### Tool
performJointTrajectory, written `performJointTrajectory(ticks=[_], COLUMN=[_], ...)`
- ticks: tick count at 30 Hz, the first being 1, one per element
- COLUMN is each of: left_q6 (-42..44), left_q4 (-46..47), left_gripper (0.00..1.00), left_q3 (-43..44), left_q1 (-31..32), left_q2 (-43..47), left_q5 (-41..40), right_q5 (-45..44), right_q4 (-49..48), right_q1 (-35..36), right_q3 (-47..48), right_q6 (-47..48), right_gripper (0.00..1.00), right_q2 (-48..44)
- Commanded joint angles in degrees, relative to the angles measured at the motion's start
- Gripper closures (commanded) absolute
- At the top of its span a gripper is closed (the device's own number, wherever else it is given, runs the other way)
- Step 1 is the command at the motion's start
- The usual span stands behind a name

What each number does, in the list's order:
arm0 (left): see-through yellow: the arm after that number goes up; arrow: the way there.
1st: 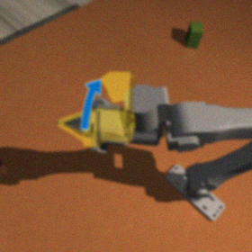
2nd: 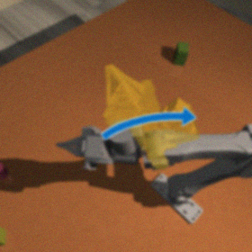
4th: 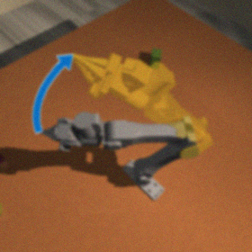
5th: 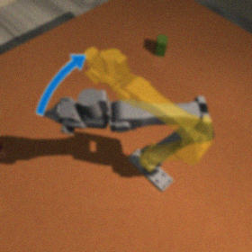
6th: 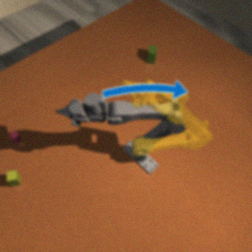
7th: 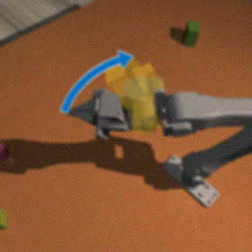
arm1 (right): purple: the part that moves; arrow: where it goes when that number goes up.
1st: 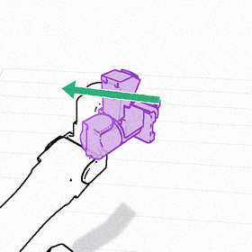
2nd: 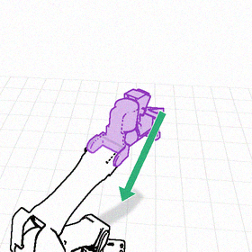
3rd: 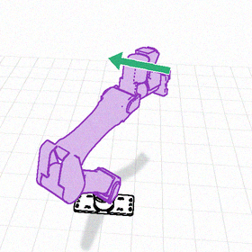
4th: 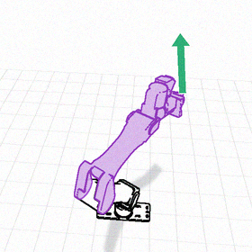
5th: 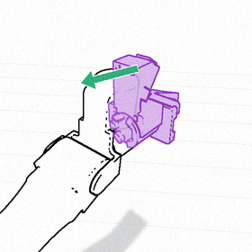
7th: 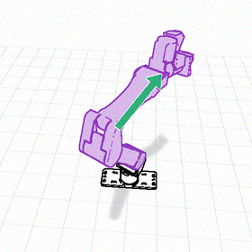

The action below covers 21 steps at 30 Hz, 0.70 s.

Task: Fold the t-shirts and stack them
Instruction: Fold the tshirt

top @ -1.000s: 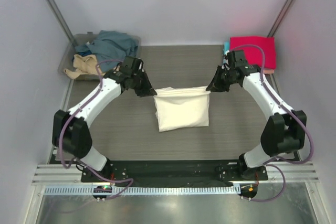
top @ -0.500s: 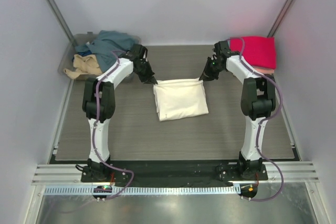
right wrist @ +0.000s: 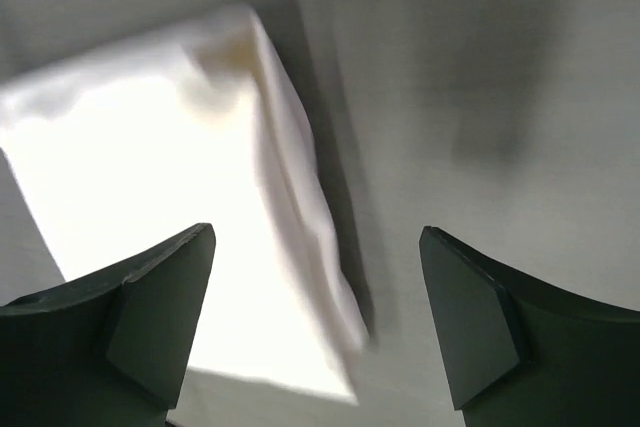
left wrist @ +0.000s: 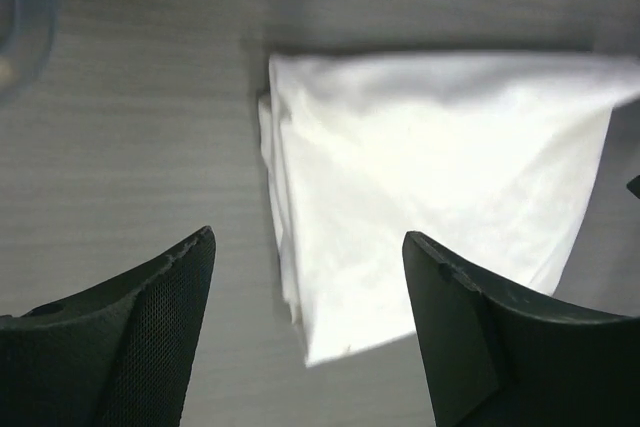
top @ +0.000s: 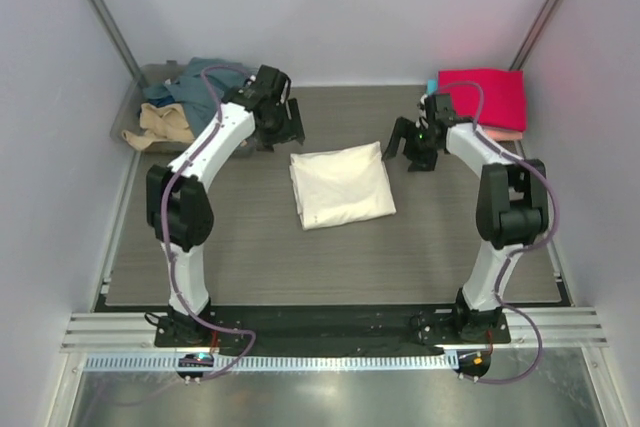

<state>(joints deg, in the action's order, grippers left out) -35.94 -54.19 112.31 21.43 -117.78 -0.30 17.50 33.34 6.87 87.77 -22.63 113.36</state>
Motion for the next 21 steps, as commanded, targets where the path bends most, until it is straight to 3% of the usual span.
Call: performJointTrajectory(ticks=[1, 6, 9, 15, 18, 21], left_q6=[1.3, 1.1, 1.7, 3.5, 4.2, 4.7], left_q4=[0.3, 4.5, 4.9, 3.0, 1.7, 0.8], left_gripper=[0.24, 0.24, 0.24, 0.24, 0.25, 0.25], left_q3=[-9.5, -20.3, -24.2, -28.1, -29.9, -32.0], left_q1=[1.5, 1.9, 1.8, 1.9, 1.9, 1.8], left_q2=[8.5, 17.5, 19.9, 23.6, 25.8, 29.0], left_q5=[-3.8, -2.3, -3.4, -5.6, -5.9, -5.9], right_q5=[-3.1, -0.8, -0.4, -3.0, -3.8, -9.7], right_q4=[-7.4, -15.9, -19.4, -22.7, -22.3, -18.0], right_q1=[0.3, 2.3, 5.6, 19.3, 20.9, 19.9], right_q3=[-14.9, -31.0, -35.6, -39.8, -42.1, -41.5], right_q6=[-0.6, -3.0, -4.5, -8.5, -9.0, -6.5], right_gripper=[0.11, 0.14, 0.18, 0.23, 0.22, 0.14], right_q2=[-12.0, -18.3, -20.3, -25.3, -29.5, -32.7])
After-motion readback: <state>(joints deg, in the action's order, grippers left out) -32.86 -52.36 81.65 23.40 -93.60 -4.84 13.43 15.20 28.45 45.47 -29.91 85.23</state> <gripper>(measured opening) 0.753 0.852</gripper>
